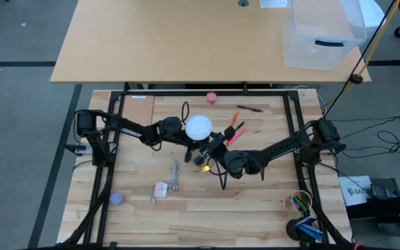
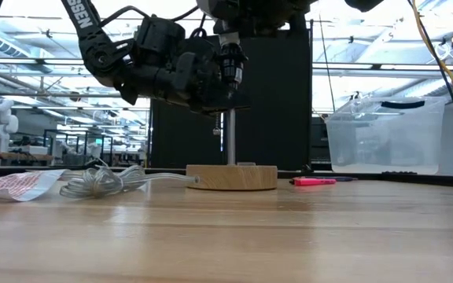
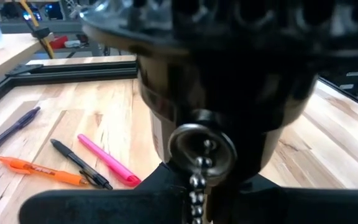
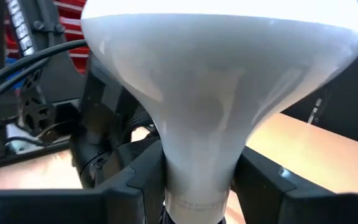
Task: Screw lightbulb
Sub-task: Remove the white lightbulb from the desk lamp
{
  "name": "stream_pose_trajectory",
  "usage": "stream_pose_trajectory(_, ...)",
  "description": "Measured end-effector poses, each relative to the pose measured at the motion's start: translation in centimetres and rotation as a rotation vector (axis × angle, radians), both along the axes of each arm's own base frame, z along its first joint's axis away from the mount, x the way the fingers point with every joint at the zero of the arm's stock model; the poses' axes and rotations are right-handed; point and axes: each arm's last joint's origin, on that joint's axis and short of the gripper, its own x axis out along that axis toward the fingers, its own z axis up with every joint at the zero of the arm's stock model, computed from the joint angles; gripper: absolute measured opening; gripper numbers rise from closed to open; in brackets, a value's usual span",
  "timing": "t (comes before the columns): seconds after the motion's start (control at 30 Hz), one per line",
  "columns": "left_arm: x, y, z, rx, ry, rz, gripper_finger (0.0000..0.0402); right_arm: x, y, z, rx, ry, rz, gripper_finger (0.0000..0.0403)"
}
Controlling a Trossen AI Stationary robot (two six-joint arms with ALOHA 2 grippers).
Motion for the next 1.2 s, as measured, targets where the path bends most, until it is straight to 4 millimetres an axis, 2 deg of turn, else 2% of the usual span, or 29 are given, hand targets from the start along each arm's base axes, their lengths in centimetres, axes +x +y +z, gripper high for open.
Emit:
stream_pose_trajectory(0.3,0.0,-0.1,0.0,-0.001,-0.002,-0.046,0.0028,-0.6,-0.3,0.8,-0.015,0.075,0.068,0.0149)
stream_pose_trajectory(0.57,-0.2,-0.2,0.0,-0.016,-0.006,-0.119,0.0028,-0.9,-1.5,1.4,-0.003,0.125,0.185,0.0150)
stream_pose_trajectory(1.2,-0.7,-0.3,-0.3,-0.022,-0.009,-0.365,0.0028,-0.3,-2.9,1.4,0.032,0.149,0.466,0.0154)
